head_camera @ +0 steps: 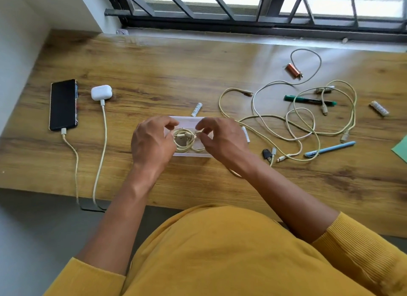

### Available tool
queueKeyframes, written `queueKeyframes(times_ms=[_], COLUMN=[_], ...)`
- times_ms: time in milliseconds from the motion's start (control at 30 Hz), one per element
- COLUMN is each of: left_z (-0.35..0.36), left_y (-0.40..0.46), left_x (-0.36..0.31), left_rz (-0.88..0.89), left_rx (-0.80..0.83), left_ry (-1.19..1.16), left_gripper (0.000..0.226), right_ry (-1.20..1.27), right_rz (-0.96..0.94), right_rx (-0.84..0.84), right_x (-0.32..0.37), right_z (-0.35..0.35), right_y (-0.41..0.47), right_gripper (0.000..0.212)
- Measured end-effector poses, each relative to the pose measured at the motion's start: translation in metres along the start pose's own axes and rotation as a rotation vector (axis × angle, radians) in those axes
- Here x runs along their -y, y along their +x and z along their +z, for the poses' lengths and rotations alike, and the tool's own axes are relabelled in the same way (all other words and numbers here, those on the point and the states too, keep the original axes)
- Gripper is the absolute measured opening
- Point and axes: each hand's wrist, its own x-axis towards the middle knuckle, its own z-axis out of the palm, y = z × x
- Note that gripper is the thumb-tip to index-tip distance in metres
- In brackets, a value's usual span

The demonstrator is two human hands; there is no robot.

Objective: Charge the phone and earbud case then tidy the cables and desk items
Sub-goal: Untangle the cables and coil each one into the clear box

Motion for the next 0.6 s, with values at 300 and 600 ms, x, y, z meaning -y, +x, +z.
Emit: queueKeyframes(times_ms=[300,600], left_z=[0.010,0.048], left_y=[-0.005,-0.006], left_x=[-0.069,-0.158], left_rz=[0.044,0.164], left_rx=[0.043,0.179], left_ry=[-0.172,-0.229], left_gripper=[0.018,0.017], right_ry=[0.092,0.061], right_rz=[0.094,0.190], right_rx=[-0.099,-0.197], right_x=[-0.037,-0.108], right_z=[-0.053,-0.112], right_y=[-0.012,-0.039], right_gripper=[0.013,0.012])
